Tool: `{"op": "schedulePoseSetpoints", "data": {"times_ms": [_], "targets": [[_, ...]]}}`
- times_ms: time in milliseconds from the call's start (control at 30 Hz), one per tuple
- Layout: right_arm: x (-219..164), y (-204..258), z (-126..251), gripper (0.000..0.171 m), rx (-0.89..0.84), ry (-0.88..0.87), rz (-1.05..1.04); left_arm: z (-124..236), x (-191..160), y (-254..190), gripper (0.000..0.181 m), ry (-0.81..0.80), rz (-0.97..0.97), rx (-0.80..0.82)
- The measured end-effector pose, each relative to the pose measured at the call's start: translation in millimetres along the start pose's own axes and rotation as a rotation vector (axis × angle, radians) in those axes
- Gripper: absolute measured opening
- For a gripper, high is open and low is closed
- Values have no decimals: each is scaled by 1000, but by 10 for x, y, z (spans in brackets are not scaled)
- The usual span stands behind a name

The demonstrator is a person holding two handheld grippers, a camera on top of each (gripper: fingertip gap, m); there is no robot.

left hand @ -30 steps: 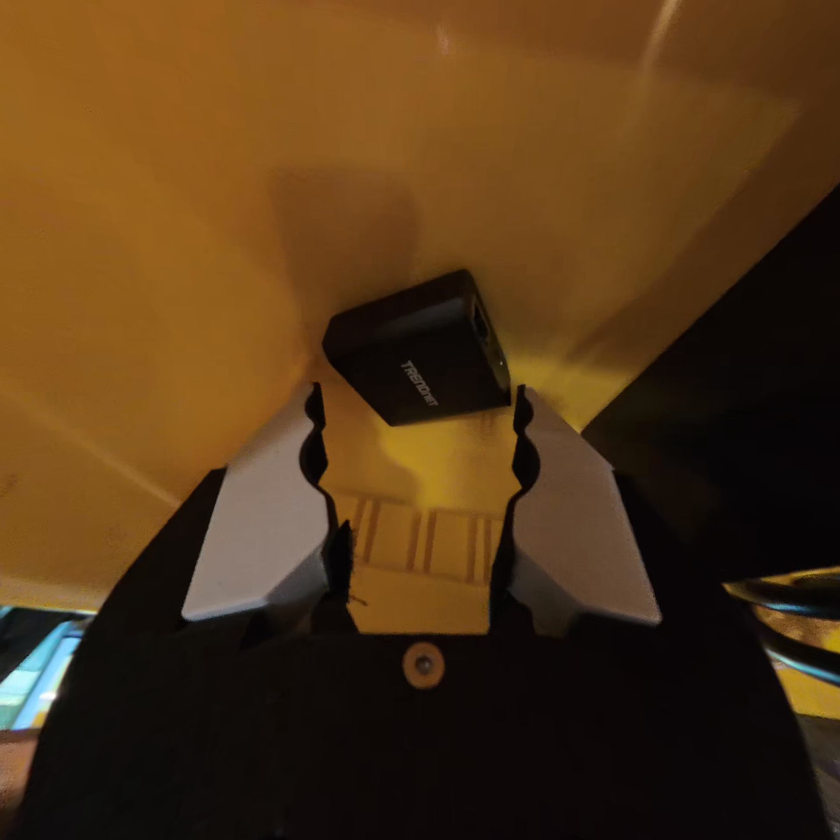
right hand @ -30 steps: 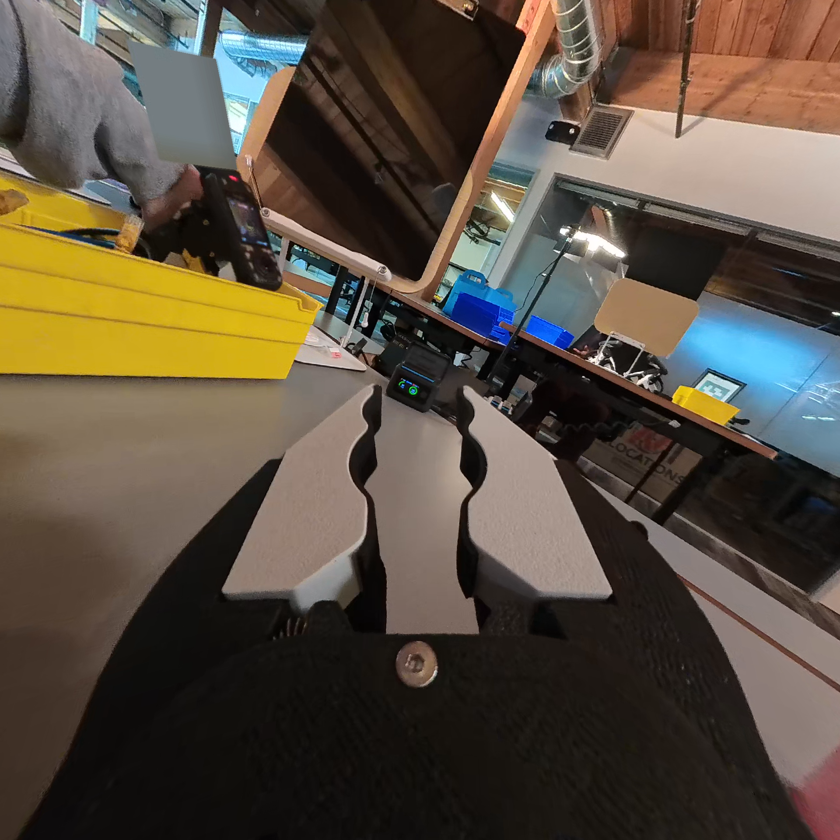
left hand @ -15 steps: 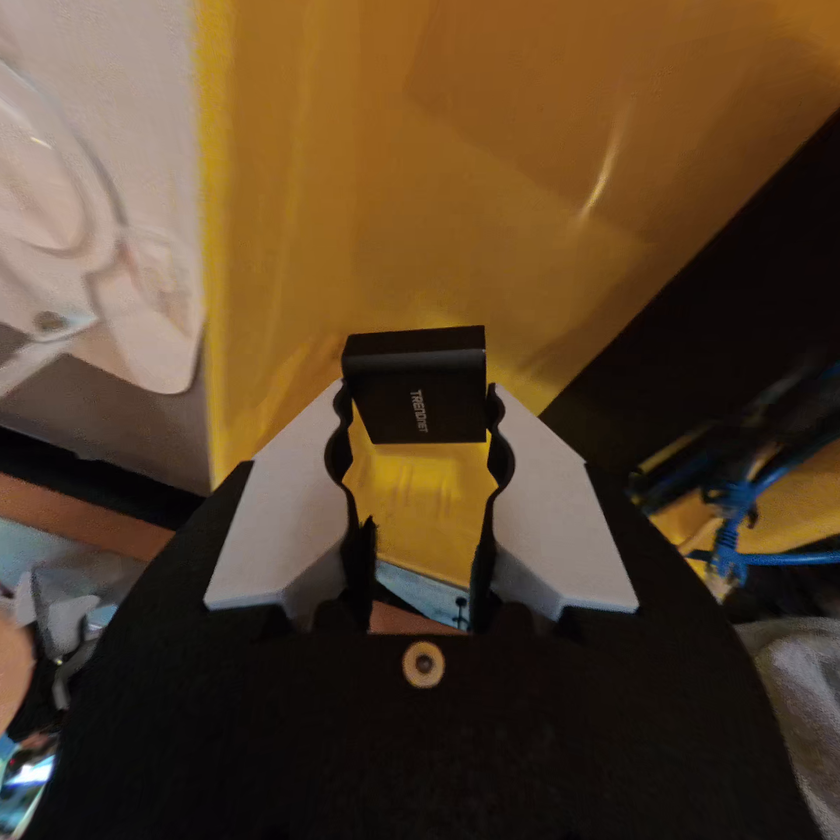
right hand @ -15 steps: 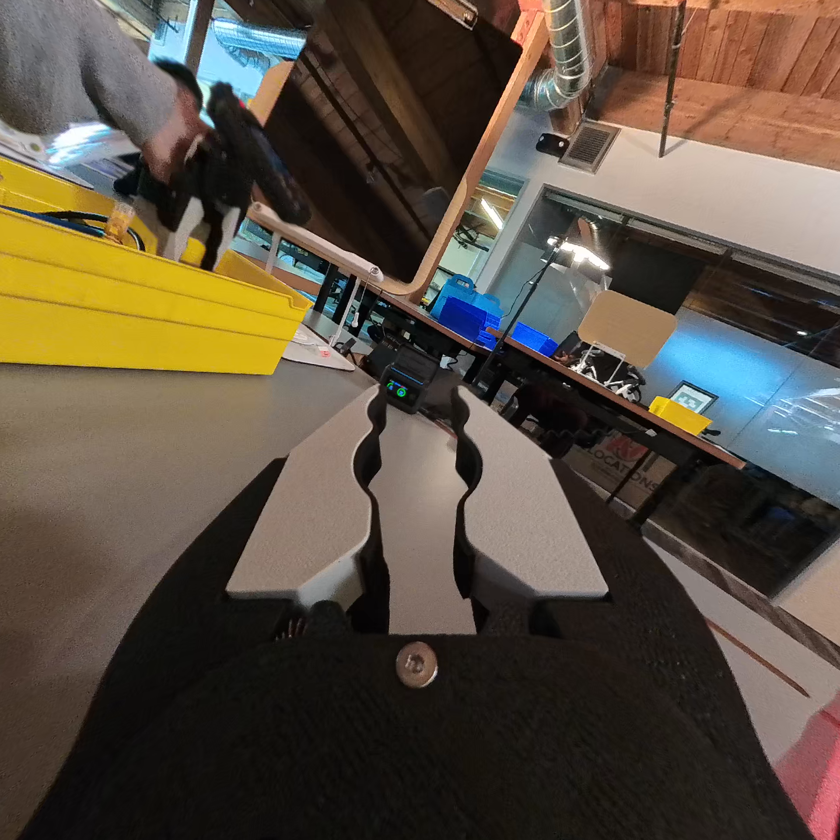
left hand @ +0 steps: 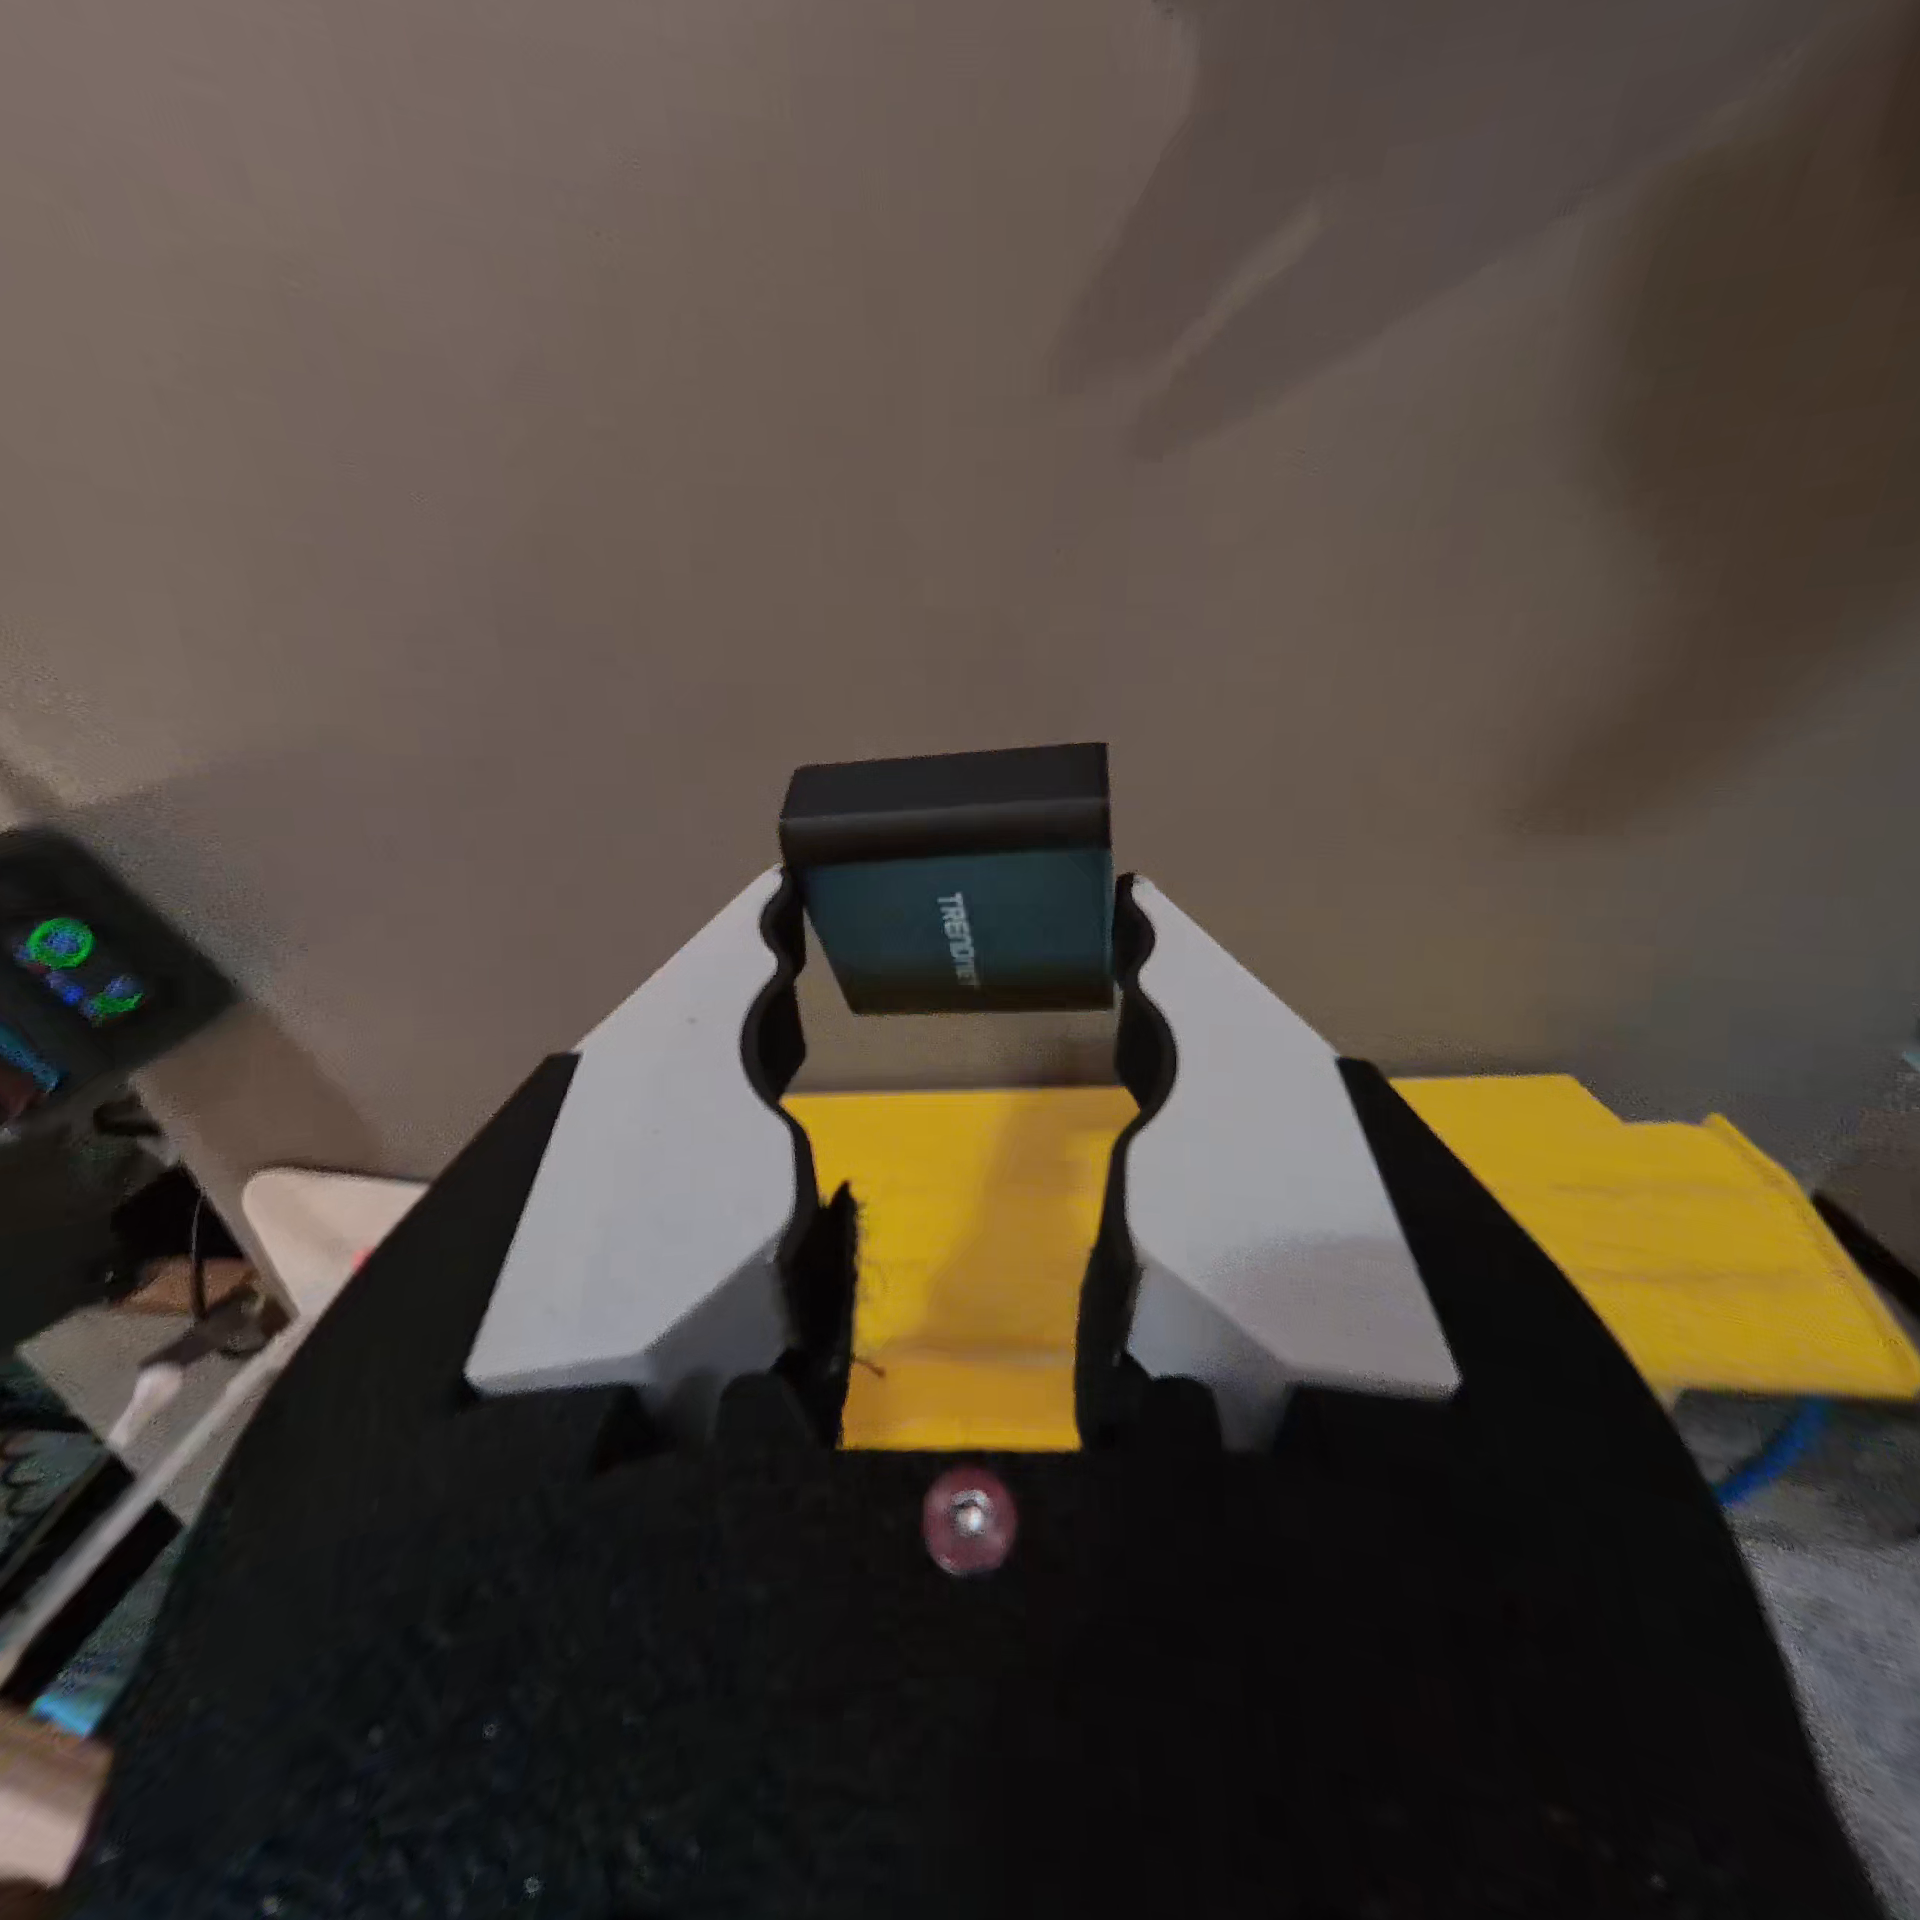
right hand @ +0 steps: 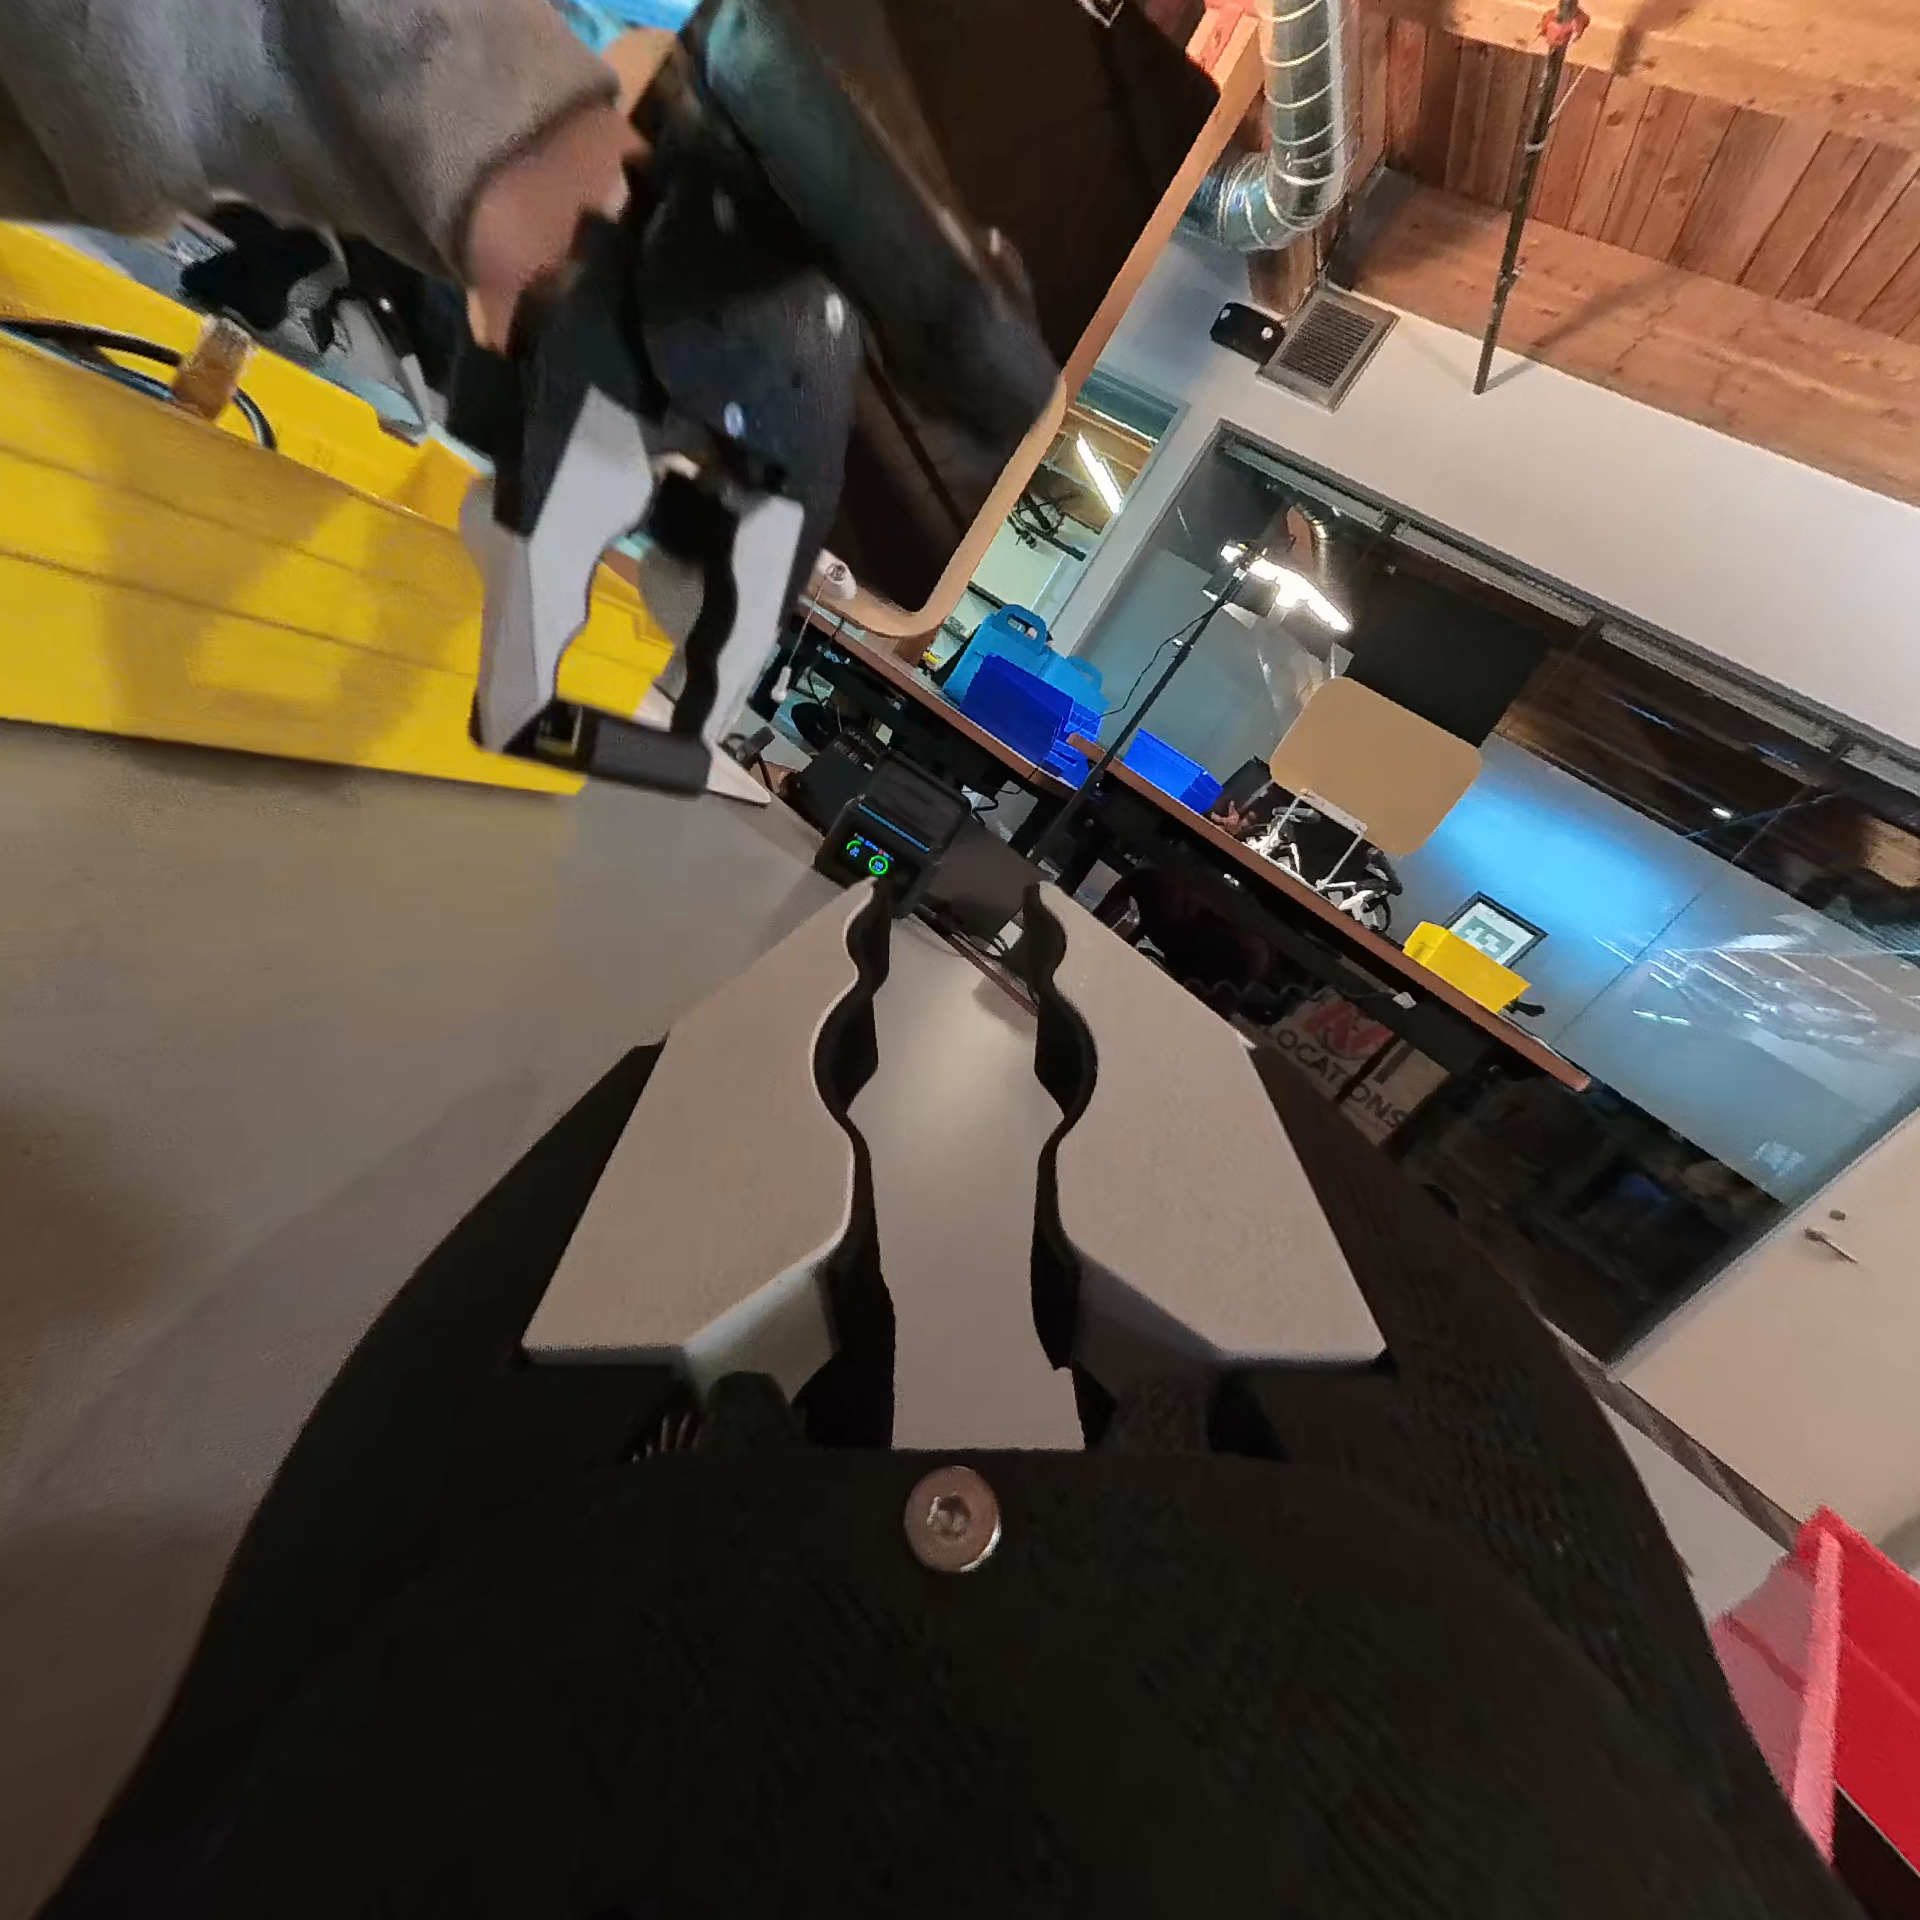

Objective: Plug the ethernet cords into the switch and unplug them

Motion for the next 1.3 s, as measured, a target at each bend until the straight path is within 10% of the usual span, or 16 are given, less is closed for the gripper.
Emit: {"op": "schedulePoseSetpoints", "data": {"times_ms": [400, 533, 633, 900, 1300], "targets": [[-6, 15, -6, 23, 15, 2, 12, -676, 102, 171, 60, 154, 33, -84], [-8, 16, -5, 24, 17, 3, 8, -367, -11, 94, 123, 116, 23, -25], [20, -1, -1, 23, 5, -10, 10, 138, -257, -87, 125, 57, 67, -40], [83, -9, 0, 23, -5, -35, 11, 475, -1272, -387, 93, 258, 99, 68], [82, -13, -18, 23, -17, -29, 34, 346, -1455, -738, 13, 170, 64, 41]]}}
Point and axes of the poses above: each gripper's, where its closed fingertips meet, z back along the fingers, x out of its top, y = z × x across the jaws, the point moved 7 cm from there along z, back along the fingers, and after that the axes turned 8 degrees about -x, right-handed, at the moved point
